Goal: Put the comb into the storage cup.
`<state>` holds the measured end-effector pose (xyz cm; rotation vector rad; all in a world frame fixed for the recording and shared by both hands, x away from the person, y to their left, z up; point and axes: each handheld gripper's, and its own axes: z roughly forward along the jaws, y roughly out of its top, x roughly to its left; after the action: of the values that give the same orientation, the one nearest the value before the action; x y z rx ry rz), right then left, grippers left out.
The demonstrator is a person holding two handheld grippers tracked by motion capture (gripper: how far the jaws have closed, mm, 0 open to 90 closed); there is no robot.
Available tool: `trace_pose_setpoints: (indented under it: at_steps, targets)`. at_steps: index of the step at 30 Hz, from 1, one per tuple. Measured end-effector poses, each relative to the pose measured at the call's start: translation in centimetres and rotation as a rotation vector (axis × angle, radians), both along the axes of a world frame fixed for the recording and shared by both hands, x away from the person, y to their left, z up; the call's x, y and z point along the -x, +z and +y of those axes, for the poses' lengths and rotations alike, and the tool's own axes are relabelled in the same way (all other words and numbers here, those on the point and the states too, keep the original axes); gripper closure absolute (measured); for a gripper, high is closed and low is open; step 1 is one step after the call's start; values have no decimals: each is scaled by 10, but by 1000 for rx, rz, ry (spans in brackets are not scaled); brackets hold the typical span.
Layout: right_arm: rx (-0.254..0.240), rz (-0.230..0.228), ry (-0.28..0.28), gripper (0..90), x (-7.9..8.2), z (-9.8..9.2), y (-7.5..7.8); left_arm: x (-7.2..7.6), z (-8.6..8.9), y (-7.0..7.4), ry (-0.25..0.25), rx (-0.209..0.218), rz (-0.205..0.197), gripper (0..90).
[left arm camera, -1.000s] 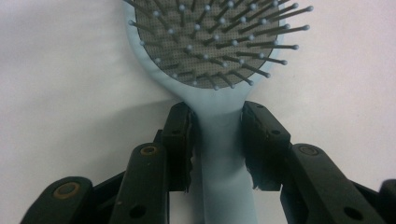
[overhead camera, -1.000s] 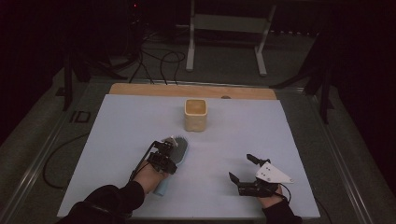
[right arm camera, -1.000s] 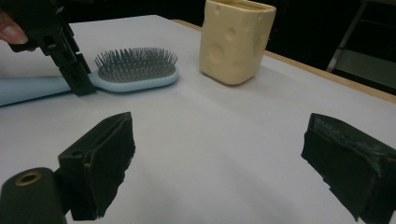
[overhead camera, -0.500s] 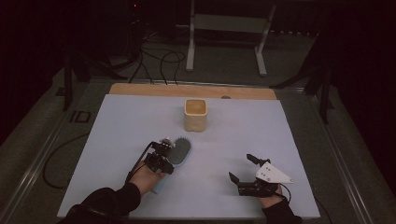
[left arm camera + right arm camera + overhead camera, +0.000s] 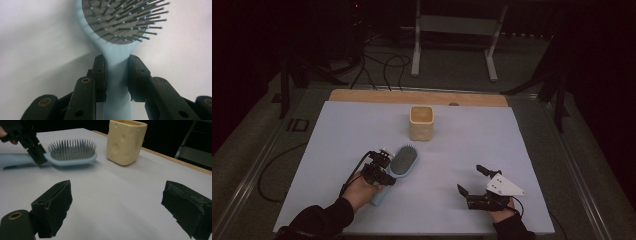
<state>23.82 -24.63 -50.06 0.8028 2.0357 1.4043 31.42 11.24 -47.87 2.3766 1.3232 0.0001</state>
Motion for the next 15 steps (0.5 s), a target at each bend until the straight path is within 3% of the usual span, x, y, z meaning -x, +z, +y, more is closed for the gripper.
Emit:
trace_pose_setpoints:
  at_steps: [1,6,15]
  targets:
    - [-1,-1,1,89,0,0,0,1,3,5,-5,17,-35,705]
    - [-2,-2,1,89,0,0,0,4,8,16,-16,72,-107,705]
    - [-2,-1,1,89,0,0,0,8,18,28,-29,162,-197,705]
